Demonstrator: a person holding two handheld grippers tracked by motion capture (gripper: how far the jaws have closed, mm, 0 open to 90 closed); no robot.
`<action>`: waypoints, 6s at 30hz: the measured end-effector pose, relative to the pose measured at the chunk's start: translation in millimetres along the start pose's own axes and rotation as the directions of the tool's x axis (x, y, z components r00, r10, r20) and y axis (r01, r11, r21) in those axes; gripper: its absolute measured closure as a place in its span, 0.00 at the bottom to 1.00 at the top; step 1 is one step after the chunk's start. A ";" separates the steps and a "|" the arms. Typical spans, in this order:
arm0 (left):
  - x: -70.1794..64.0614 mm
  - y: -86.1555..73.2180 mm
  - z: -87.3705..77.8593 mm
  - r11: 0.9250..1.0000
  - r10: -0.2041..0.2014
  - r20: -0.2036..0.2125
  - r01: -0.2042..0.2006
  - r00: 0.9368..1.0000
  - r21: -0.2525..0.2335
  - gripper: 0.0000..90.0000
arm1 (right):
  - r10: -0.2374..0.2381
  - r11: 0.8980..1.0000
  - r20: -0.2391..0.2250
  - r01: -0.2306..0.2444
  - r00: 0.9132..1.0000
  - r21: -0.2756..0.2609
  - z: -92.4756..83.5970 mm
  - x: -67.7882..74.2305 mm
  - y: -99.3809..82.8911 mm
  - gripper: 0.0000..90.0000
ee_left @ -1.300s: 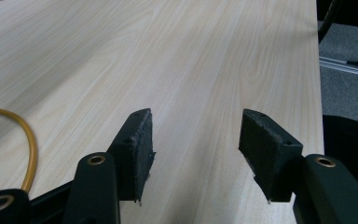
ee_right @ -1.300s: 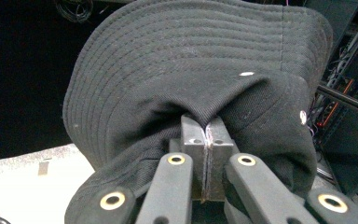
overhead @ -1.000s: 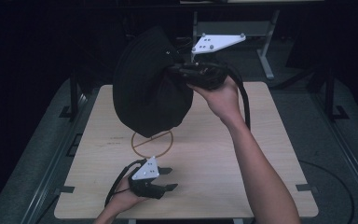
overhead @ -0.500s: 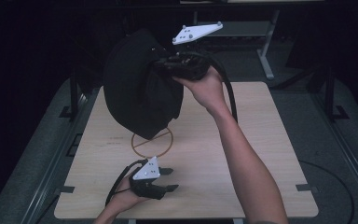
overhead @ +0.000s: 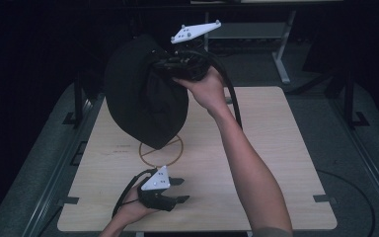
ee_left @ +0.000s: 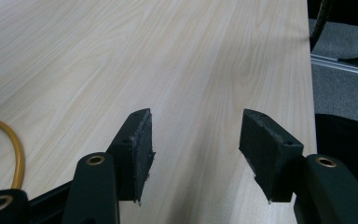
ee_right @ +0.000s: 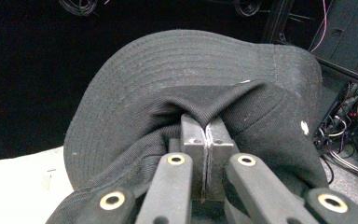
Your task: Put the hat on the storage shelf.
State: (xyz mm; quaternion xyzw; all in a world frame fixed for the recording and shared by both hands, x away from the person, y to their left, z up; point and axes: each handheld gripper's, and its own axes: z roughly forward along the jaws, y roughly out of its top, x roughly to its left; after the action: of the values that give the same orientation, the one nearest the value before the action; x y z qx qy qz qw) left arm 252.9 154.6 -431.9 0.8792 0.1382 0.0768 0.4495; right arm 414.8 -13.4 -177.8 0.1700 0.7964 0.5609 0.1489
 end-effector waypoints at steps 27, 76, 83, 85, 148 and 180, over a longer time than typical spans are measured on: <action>-5.8 1.9 6.6 0.999 0.031 0.021 -0.032 0.999 0.020 0.47 | 0.059 0.997 -0.003 -0.059 0.998 0.040 49.2 -6.7 -1.1 0.99; -16.8 4.5 7.5 1.000 0.026 0.028 -0.026 0.999 -0.014 0.43 | 0.182 0.983 0.048 -0.181 0.982 -0.013 -23.5 -16.6 -73.5 0.49; -16.6 4.5 7.5 1.000 0.028 0.031 -0.028 0.999 -0.009 0.43 | 0.200 0.980 0.057 -0.200 0.978 -0.006 -35.6 -18.5 -88.3 0.45; -16.9 4.8 7.7 0.999 0.033 0.031 -0.032 0.999 -0.009 0.43 | 0.204 0.979 0.061 -0.204 0.977 -0.002 -40.1 -18.7 -93.1 0.44; -21.3 3.2 21.8 0.999 0.025 0.005 -0.025 1.000 0.020 0.31 | 0.336 0.940 0.174 -0.342 0.926 0.007 -152.1 -21.9 -205.9 0.28; -22.5 0.8 22.9 1.000 0.017 -0.009 -0.016 1.000 0.021 0.30 | 0.375 0.922 0.223 -0.388 0.900 0.016 -194.1 5.2 -273.5 0.25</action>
State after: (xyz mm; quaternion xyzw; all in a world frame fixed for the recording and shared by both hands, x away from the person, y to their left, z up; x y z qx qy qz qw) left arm 237.6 129.6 -444.9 0.8846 0.1337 0.0830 0.4390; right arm 298.7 -260.3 -372.9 0.3868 0.7432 0.5333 0.1168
